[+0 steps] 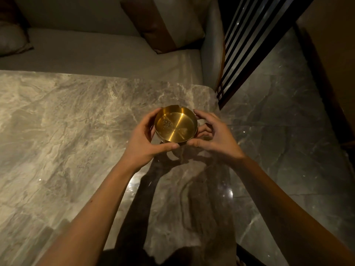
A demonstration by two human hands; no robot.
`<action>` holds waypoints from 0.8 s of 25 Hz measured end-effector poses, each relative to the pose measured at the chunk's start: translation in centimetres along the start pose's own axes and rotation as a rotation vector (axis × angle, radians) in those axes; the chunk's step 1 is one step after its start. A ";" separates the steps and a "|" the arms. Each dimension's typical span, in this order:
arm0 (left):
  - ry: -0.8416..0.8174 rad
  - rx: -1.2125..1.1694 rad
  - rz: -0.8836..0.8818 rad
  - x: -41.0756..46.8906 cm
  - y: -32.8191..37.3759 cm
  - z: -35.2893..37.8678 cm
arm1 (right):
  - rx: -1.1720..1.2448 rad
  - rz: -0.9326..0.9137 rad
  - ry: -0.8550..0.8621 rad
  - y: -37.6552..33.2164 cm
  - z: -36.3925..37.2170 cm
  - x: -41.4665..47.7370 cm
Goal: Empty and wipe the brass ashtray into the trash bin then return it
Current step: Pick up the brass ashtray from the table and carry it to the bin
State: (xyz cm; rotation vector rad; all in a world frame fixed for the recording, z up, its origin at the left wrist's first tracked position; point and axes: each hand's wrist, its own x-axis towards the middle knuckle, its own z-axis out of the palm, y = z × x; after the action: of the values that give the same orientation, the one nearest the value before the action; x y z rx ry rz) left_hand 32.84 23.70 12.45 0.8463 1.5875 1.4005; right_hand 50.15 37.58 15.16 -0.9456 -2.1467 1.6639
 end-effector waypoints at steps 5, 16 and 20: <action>0.057 0.068 -0.020 1.7 0.8 10.7 | 0.005 -0.033 -0.017 5.0 -9.3 -1.8; -0.040 -0.098 -0.155 5.9 -0.2 25.0 | 0.048 0.061 0.016 11.8 -22.8 -5.9; -0.084 -0.148 -0.189 6.8 -2.8 26.4 | 0.026 0.128 0.110 13.8 -22.7 -6.9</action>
State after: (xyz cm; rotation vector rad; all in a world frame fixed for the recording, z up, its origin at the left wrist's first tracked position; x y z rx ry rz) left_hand 54.01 40.53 7.87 0.6416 1.4406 1.3118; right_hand 72.80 52.27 10.48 -1.1602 -2.0266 1.6510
